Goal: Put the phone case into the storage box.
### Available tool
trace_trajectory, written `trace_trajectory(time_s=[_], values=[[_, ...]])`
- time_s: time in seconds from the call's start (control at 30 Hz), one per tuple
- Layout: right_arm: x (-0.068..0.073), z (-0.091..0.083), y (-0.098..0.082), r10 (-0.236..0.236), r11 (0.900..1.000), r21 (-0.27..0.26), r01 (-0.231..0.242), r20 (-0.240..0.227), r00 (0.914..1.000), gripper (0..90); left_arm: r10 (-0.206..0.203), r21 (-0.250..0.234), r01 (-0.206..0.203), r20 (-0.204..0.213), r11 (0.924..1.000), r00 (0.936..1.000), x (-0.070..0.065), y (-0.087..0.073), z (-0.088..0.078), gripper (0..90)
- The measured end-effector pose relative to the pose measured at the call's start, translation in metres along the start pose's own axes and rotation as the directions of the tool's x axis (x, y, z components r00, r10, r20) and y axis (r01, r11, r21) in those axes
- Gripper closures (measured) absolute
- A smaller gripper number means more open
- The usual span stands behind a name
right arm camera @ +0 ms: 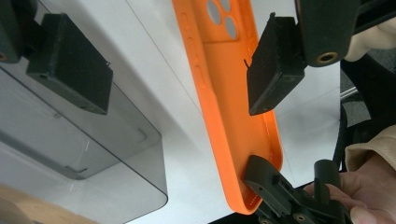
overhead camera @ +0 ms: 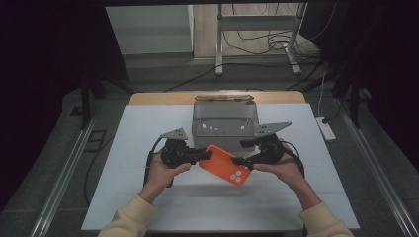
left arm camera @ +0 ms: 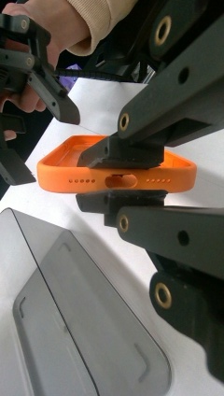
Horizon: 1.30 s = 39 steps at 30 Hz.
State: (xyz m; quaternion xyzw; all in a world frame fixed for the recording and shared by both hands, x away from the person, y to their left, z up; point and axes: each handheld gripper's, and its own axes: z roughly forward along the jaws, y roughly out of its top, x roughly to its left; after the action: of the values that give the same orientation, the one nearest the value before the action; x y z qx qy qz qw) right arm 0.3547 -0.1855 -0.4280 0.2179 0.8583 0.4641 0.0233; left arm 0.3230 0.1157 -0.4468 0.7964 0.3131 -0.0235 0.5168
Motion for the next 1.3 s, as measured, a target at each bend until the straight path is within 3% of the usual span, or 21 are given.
trace_trajectory(time_s=[0.23, 0.33, 0.67, 1.0, 1.3], values=[[0.0, 0.008, -0.002, 0.016, 1.0, 0.014, -0.015, -0.028, 0.9995, 25.8, 0.002, 0.001, -0.002, 0.0, 1.0, 1.0, 0.0, 0.0, 0.001, 80.6], [0.0, 0.01, -0.003, 0.024, 1.0, 0.021, -0.023, -0.053, 0.9983, 35.5, 0.007, 0.004, -0.007, 0.001, 1.0, 1.0, 0.0, 0.0, 0.001, 80.6], [0.0, 0.016, -0.004, 0.04, 0.998, 0.046, -0.036, -0.093, 0.9949, 40.7, 0.018, -0.012, -0.018, 0.005, 0.9998, 0.9998, -0.002, 0.0, 0.0, 80.6], [-0.001, 0.021, -0.008, 0.05, 0.996, 0.074, -0.039, -0.15, 0.9875, 63.7, 0.03, -0.024, -0.03, 0.004, 0.9993, 0.9995, -0.003, 0.0, -0.001, 80.6], [-0.005, 0.018, -0.01, 0.066, 0.996, 0.063, -0.056, -0.158, 0.9853, 74.7, 0.025, -0.007, -0.025, 0.004, 0.9997, 0.9997, 0.001, -0.003, 0.003, 80.4]])
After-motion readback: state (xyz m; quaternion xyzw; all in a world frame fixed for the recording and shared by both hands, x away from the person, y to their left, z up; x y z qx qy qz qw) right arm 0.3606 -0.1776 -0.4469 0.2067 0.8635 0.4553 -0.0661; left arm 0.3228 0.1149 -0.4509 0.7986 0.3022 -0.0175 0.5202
